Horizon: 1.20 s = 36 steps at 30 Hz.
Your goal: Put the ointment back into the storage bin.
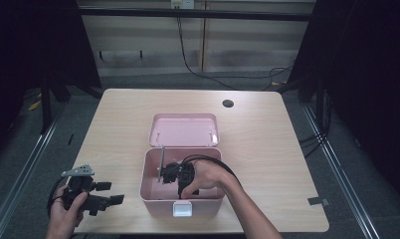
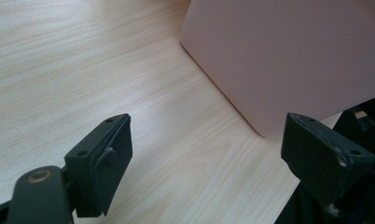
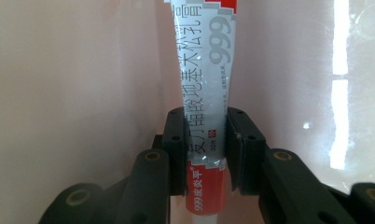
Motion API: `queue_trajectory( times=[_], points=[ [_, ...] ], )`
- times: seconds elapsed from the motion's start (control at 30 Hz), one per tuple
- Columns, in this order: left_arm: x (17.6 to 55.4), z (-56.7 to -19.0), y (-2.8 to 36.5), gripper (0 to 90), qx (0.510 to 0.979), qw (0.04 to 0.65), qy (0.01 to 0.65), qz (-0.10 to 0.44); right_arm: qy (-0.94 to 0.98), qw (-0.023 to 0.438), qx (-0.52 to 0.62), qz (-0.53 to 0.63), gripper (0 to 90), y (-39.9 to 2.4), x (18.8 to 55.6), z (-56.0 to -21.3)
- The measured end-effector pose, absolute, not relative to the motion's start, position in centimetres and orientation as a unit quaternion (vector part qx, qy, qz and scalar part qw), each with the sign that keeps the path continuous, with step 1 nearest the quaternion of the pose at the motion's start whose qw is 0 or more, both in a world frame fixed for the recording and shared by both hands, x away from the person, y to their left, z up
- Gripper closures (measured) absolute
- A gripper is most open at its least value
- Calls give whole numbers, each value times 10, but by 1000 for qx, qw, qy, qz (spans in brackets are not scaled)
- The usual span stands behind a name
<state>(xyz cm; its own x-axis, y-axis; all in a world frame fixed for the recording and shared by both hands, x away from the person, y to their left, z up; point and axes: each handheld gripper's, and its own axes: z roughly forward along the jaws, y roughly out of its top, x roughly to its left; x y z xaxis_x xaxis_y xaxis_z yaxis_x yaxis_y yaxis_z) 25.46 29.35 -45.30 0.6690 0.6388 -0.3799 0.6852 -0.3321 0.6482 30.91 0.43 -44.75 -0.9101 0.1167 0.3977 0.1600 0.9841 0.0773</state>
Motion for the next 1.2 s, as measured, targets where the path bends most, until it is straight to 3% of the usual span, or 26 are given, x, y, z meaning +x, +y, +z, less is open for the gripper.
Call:
queue_trajectory(
  times=[0.63, 1.2],
  points=[
    [255, -453, 293, 165, 816, 411, 406, -28, -976, 200, -69, -42, 704, 10, 306, -457],
    [255, -453, 294, 165, 816, 411, 406, -28, -977, 187, -86, -48, 627, 7, 306, -448]
  ],
)
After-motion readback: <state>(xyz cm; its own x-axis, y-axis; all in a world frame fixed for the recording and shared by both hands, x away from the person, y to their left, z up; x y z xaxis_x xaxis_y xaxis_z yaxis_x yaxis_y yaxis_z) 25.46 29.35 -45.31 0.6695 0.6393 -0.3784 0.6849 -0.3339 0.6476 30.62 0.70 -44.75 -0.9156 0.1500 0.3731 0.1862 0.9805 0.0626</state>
